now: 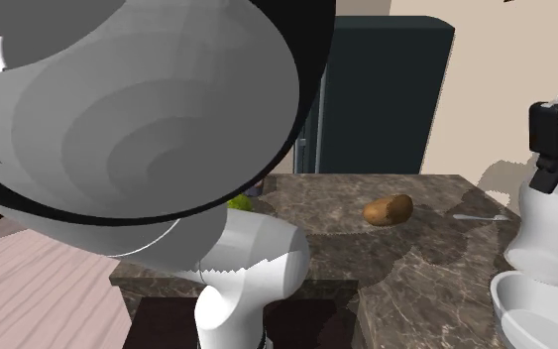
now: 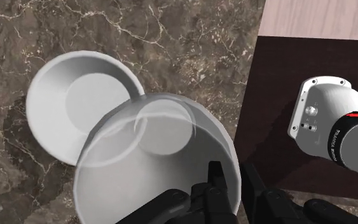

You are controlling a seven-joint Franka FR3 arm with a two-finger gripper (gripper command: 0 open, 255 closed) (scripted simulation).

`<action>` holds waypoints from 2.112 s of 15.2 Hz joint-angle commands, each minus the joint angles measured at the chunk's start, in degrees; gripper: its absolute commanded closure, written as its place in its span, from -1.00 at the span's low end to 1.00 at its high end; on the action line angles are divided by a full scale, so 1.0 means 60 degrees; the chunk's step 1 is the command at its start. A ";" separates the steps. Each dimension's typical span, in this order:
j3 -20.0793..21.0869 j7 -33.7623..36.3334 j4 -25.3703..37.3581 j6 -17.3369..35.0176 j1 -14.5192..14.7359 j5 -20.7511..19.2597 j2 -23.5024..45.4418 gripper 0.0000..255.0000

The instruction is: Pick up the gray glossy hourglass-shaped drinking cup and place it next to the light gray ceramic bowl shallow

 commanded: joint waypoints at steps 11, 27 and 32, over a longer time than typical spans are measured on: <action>-0.2874 -0.2210 0.1662 0.0341 0.1060 -0.0730 0.0715 1.00; -0.3299 -0.1703 -0.0422 0.2067 0.0741 -0.1301 0.0142 1.00; -0.3590 -0.1573 -0.0954 0.2607 0.0764 -0.1497 0.0041 1.00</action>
